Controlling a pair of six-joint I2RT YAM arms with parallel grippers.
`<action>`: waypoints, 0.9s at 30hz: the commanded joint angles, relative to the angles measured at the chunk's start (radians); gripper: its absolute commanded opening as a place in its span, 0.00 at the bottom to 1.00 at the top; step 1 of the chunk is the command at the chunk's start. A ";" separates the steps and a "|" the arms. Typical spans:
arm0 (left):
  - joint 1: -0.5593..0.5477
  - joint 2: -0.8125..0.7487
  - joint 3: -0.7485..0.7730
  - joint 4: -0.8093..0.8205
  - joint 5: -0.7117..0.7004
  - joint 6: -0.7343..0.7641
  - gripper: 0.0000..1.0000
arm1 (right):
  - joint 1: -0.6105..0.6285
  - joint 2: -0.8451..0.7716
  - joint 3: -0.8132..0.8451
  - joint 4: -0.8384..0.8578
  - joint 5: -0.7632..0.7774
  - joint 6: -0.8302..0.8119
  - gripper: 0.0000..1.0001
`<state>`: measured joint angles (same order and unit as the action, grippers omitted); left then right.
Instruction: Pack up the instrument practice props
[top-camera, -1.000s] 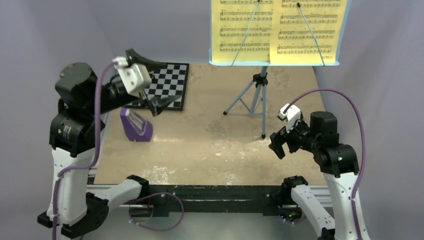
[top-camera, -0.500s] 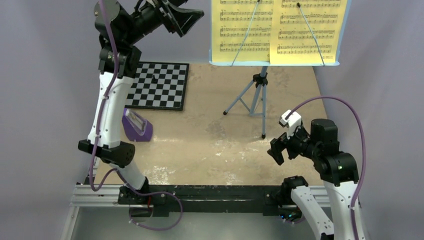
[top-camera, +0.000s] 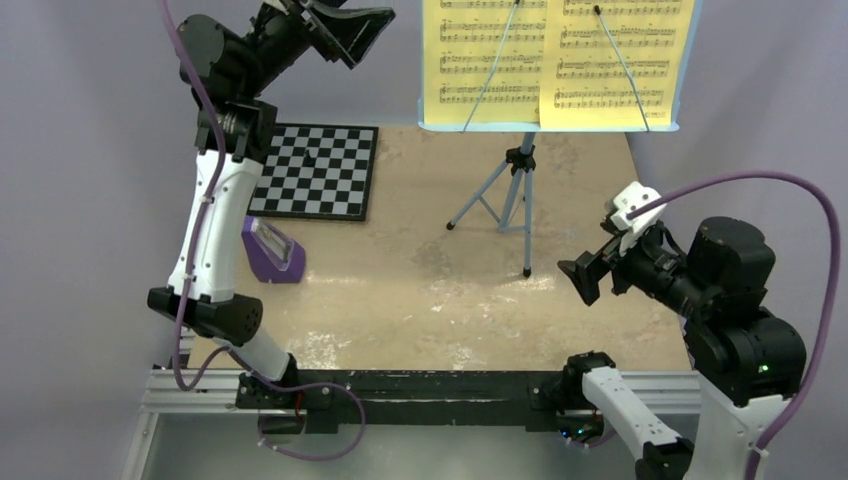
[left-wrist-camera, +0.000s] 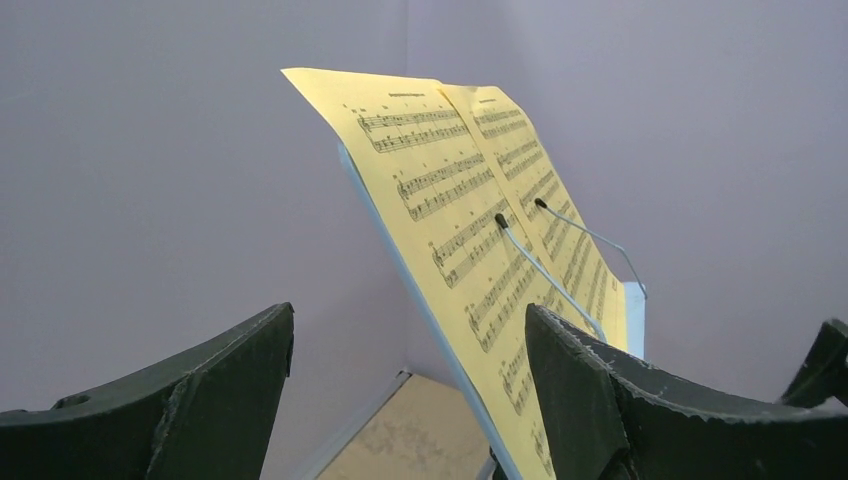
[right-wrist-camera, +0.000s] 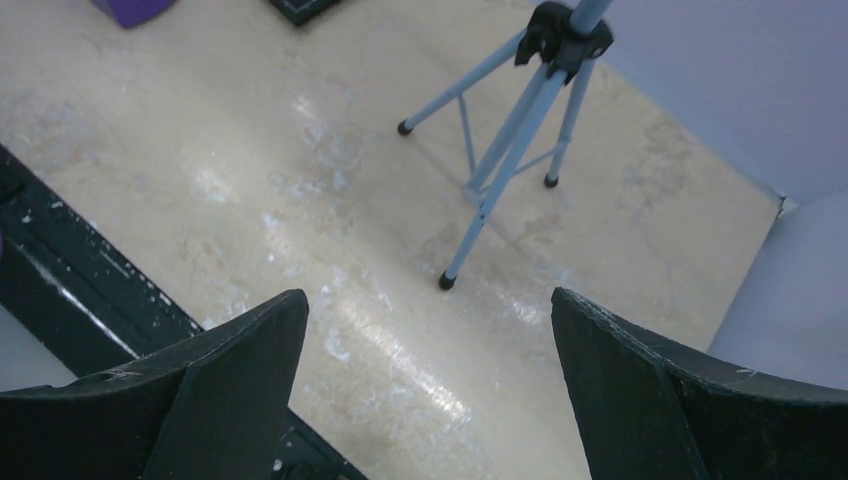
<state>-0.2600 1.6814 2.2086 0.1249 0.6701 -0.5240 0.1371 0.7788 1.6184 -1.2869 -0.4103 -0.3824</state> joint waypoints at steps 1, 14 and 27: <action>0.022 -0.184 -0.136 0.018 0.062 0.050 0.90 | -0.004 0.037 0.071 0.030 0.007 0.042 0.95; 0.019 -0.358 -0.318 -0.193 0.194 0.236 0.82 | -0.003 0.064 0.028 0.368 0.001 0.160 0.89; -0.044 -0.253 -0.385 -0.156 0.328 0.114 0.82 | -0.009 0.359 0.575 0.411 0.190 0.291 0.86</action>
<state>-0.2737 1.4460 1.8339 -0.0776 0.9237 -0.3313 0.1360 1.0718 2.1624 -0.9123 -0.2951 -0.1253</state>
